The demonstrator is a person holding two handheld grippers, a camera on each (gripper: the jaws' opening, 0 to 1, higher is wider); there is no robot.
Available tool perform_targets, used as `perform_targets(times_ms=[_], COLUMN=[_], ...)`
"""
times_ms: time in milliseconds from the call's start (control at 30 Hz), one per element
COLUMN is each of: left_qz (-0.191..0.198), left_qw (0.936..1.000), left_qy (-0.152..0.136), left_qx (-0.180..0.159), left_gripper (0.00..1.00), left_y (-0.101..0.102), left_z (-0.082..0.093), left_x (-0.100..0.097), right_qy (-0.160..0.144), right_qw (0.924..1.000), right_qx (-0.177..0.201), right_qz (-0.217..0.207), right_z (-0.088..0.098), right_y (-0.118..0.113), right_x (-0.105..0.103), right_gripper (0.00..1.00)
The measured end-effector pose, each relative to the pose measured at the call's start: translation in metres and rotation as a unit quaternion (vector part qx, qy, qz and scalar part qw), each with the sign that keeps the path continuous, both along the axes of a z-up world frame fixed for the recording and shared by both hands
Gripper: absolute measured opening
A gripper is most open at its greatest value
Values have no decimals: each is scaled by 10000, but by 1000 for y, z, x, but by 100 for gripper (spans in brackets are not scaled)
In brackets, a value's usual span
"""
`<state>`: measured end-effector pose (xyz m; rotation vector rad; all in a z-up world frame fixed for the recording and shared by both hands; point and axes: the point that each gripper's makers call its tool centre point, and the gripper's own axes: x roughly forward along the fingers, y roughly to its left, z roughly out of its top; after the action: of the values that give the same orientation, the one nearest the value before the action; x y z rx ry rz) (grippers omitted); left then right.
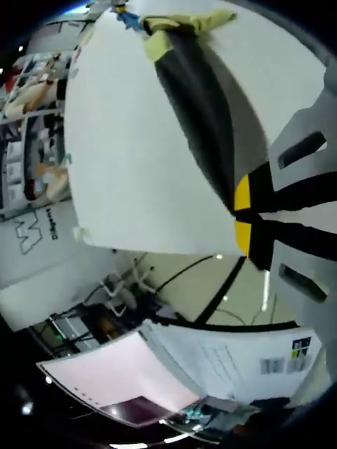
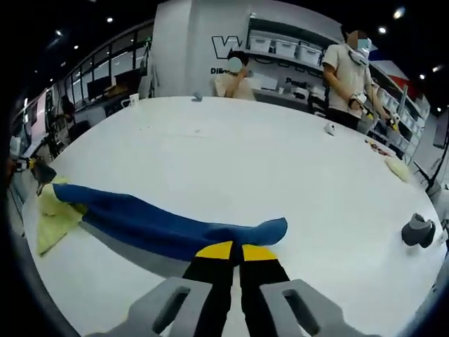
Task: Fold the garment on the visible template until the final outline fits inside the template.
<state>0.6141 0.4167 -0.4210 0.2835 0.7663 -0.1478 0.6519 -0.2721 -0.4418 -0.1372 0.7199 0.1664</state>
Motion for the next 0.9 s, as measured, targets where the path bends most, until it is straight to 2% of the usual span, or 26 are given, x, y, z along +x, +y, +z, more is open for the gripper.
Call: perform_targets(times_ms=[33, 200, 300, 333, 467, 533, 633, 700, 767, 800, 900], left_qz=[-120, -129, 58, 205, 146, 235, 297, 322, 462, 637, 692], left_qw=[9999, 9998, 9999, 9996, 9998, 9996, 9995, 9987, 9978, 9972, 9969], left_qy=[17, 58, -41, -69, 6, -50, -50, 83, 78, -33, -94], left_qx=[22, 167, 75, -174, 115, 125, 123, 377, 463, 397, 360], left_gripper=[1, 1, 1, 1, 2, 6, 17, 24, 28, 31, 41], left_y=[2, 4, 15, 28, 46, 48, 55, 66, 80, 84, 85], left_z=[-1, 5, 12, 14, 17, 19, 20, 17, 15, 16, 16], left_x=[3, 3, 7, 5, -1, -4, -6, -14, -17, -18, -18], right_qy=[9, -16, -34, -93, -152, -126, -141, -168, -151, -125, -120], right_qw=[10000, 10000, 10000, 9999, 9999, 9999, 9999, 9998, 9998, 9998, 9998], right_qx=[-7, 0, 18, -125, -42, -72, -73, -63, -34, -49, -56], right_qz=[0, -84, -76, 76, 18, -15, -39, -104, -140, -133, -130], right_z=[0, 3, 4, 10, 17, 19, 19, 24, 23, 22, 22], right_y=[-1, -6, -9, -7, -9, -13, -16, -17, -17, -18, -19], right_x=[1, -1, -2, -2, -3, -5, -4, -4, -5, -6, -5], right_gripper=[0, 0, 0, 0, 2, 9, 19, 19, 20, 21, 22])
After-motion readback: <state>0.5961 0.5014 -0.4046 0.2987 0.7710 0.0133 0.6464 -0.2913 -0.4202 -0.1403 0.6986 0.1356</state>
